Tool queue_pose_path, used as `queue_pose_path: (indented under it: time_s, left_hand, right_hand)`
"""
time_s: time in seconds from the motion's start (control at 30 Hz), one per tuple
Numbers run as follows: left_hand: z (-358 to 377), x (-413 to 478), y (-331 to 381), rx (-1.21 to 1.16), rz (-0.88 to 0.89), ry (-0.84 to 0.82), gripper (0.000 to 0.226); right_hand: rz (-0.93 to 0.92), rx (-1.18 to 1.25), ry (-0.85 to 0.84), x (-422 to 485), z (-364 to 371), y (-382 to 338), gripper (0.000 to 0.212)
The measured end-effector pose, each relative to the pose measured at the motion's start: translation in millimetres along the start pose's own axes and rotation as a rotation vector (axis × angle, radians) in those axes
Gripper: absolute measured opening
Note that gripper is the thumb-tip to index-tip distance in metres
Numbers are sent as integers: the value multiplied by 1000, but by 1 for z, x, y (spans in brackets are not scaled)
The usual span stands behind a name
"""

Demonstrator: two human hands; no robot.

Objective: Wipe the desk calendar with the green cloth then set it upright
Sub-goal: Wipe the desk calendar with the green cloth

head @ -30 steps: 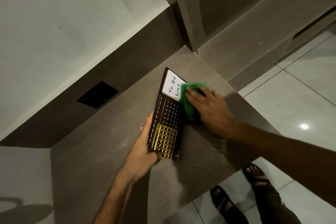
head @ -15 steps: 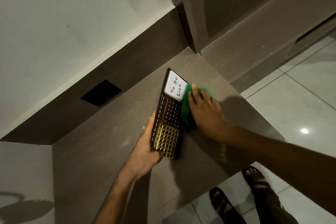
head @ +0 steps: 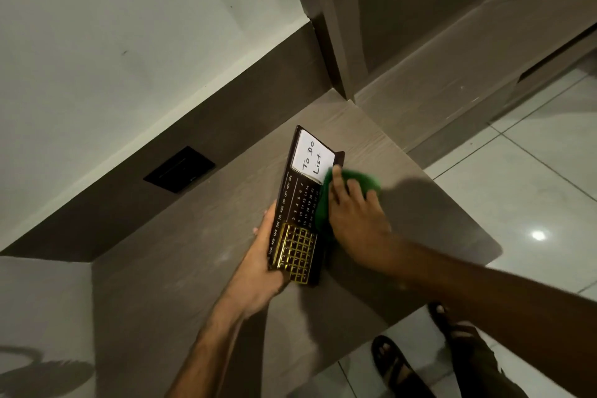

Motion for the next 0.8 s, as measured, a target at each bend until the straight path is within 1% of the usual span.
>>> queue_pose_path:
  time_s: [0.13,0.2,0.23,0.27,0.33,0.4,0.43,0.5,0.53,0.6,0.7,0.77,0.8]
  left_hand:
    - [-1,3,0,21,17,6,117]
    - [-2,4,-1,29,26,11,116]
    - [-2,5,-2,49,27,14,116]
    - [-2,6,-3,65,30,20,117]
    - [1,7,-7,75,52,27,121]
    - [4,5,-9,52,88,32,124]
    - [5,4,-10,18,104,35,124]
    - [7,2,-10,-64,112,33,122]
    - [8,1,-8,-98,105,30,122]
    - [8,0,-6,-123,87,27,122]
    - [7,2,-5,-103,90,23,121]
    - [6,2,-5,-99,81,26,122]
    - [6,3,-5,-80,73,33,122]
  right_hand:
    - [154,-36,-5,44,-25,19,69]
    - [210,-55,-27,61,-33,31,76]
    - [220,-44,-55,68,-36,37,82]
    - [219,-37,-64,73,-38,41,83]
    - [193,-50,11,70,-37,40,71]
    - [143,-45,100,48,-27,24,59]
    - [85,-46,98,32,-20,13,57]
    - [-75,-9,36,-3,-5,-10,59]
    - [-135,22,-3,-19,-1,-19,60]
    - [-196,99,-78,-44,-1,-31,63]
    - [-284,273,-188,-54,-13,-18,74]
    - [-212,525,-235,-43,-30,7,75]
    - [-134,666,-185,-35,-38,20,73]
Point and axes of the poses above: each hand's wrist, its own x-axis towards the middle knuckle, its own z-axis out of the palm, y = z × x, the point moved 1 cm from there along x, towards the middle knuckle, and after that the axes turned 1 degree about -z, right-handed, at the moved point
